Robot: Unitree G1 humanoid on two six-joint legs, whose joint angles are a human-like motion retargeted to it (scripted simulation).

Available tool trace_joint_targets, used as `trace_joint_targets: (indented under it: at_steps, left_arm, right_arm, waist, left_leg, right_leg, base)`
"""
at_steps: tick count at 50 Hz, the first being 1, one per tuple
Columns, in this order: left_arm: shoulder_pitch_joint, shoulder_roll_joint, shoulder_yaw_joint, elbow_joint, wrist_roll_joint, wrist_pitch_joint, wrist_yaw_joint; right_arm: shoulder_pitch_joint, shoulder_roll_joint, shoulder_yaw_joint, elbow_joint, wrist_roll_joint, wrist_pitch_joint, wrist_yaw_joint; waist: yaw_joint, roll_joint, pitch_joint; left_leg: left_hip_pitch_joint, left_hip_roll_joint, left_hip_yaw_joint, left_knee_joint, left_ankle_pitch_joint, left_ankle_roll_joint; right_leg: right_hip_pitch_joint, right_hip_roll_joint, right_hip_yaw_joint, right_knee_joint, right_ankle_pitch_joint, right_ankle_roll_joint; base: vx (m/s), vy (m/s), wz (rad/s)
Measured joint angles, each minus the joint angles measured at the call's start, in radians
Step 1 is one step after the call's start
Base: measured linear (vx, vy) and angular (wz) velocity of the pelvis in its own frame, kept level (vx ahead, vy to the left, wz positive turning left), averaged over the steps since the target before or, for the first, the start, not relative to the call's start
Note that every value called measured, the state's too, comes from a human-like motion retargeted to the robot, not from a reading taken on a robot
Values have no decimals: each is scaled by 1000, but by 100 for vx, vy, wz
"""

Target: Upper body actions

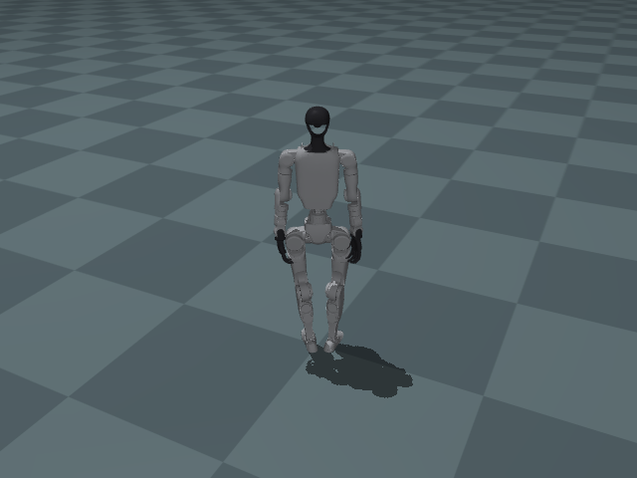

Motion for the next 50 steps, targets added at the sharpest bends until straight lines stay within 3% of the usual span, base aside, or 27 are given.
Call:
trace_joint_targets:
  at_steps: [31, 42, 45, 50]
  left_arm:
    - [-12, 16, 15, -5, 11, 15, 10]
    - [-42, 24, 3, -12, -3, 15, 20]
    - [-52, 21, 5, -14, -13, 10, 18]
    - [-50, 27, 2, -4, -12, -3, -4]
  right_arm:
    - [-7, -8, 0, 34, -16, 12, -5]
    - [-49, -9, 9, 1, -42, -3, 11]
    - [-71, -8, 19, -14, -46, -11, 15]
    - [-79, -3, 28, -24, -41, -20, 17]
  waist:
    - [13, -17, -8]
    - [8, -25, 49]
    - [-10, -30, 67]
    - [-46, -24, 70]
  left_leg:
    - [2, -2, -1, 2, -43, 21]
    - [57, -13, 91, -19, -69, 58]
    - [65, -14, 152, -32, -79, 69]
    - [56, 9, 257, -47, -99, 79]
  right_leg:
    - [6, -4, -4, -5, -2, -8]
    - [-48, -18, 102, 107, -18, -5]
    - [-88, 2, 176, 127, 4, -19]
    - [-126, 4, 164, 87, 39, -49]
  base:
    - [0, 0, -1]
    - [-3, 6, -52]
    - [-15, 3, -107]
    - [-17, -2, -142]
